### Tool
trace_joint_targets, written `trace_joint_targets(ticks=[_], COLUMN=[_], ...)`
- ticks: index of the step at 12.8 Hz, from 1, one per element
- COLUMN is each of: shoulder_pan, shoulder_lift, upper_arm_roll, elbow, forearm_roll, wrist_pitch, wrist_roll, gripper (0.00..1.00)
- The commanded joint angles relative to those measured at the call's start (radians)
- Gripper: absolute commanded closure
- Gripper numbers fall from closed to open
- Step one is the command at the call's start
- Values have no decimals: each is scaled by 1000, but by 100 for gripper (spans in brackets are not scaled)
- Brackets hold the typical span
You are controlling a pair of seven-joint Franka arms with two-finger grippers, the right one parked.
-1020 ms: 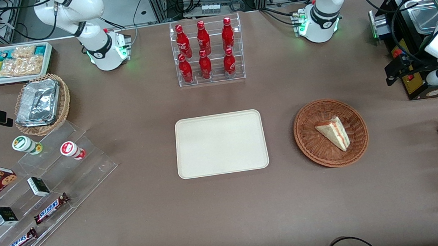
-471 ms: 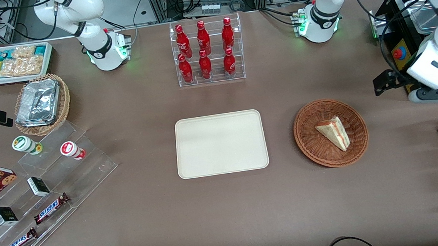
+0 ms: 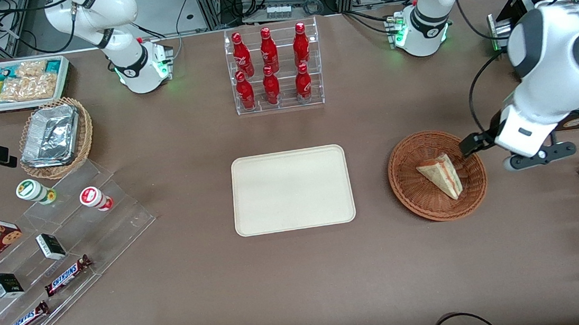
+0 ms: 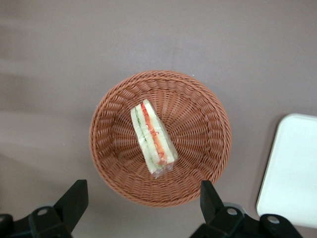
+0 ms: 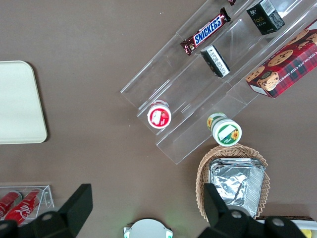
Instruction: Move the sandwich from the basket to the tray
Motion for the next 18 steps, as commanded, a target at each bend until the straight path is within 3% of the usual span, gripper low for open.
trace_joint_targets(ticks=[1, 5, 15, 16, 18], shoulder_pan=[-7, -7, -23, -23, -24], shoulder_lift=[-22, -1, 185, 194, 196], upper_arm_roll=[-20, -21, -17, -17, -16], elbow=[-132, -298, -298, -294, -294], forearm_roll=[16, 16, 18, 16, 16], wrist_pitch=[138, 345, 470, 473, 485], wrist_roll=[-190, -275, -347, -347, -359], gripper=[0, 0, 2, 20, 82])
